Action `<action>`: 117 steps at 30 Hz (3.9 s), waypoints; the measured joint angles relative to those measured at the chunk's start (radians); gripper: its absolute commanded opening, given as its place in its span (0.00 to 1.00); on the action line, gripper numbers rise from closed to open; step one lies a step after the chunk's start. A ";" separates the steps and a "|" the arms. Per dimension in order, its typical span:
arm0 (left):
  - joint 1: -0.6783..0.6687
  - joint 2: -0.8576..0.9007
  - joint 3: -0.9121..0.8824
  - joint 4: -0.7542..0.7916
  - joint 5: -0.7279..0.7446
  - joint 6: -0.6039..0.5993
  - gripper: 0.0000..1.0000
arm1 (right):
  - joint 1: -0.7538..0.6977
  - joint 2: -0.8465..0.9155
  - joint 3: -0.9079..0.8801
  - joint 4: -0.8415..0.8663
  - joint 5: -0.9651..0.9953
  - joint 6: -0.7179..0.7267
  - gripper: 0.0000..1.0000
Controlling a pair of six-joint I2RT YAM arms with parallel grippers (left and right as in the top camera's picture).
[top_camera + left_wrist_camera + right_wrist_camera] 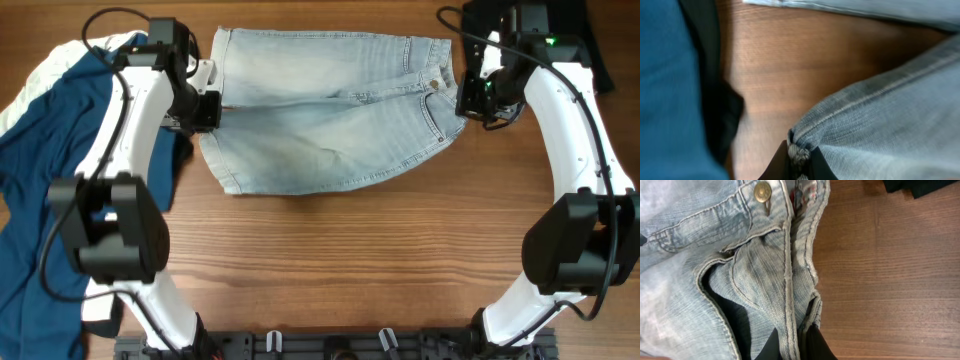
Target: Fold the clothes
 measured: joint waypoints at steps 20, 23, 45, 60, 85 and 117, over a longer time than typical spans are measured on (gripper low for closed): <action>-0.188 0.009 -0.268 -0.083 0.132 -0.346 0.98 | 0.000 0.049 0.000 0.006 0.000 0.000 0.04; -0.188 -0.019 -0.319 -0.002 0.062 -0.655 0.77 | 0.000 0.049 0.000 0.002 0.000 0.000 0.05; -0.201 -0.101 -0.505 0.188 0.045 -1.337 0.04 | 0.000 0.049 0.000 0.013 0.000 0.046 0.04; -0.059 -0.856 -0.256 -0.062 -0.200 -1.061 0.04 | 0.008 -0.169 0.000 -0.310 -0.095 0.113 0.04; -0.127 -0.179 -0.254 0.619 -0.256 -0.978 0.04 | -0.043 -0.039 -0.193 0.436 0.019 0.166 0.10; -0.224 -0.446 -0.225 -0.138 -0.135 -0.938 0.04 | -0.063 -0.177 -0.188 0.029 -0.010 0.123 0.04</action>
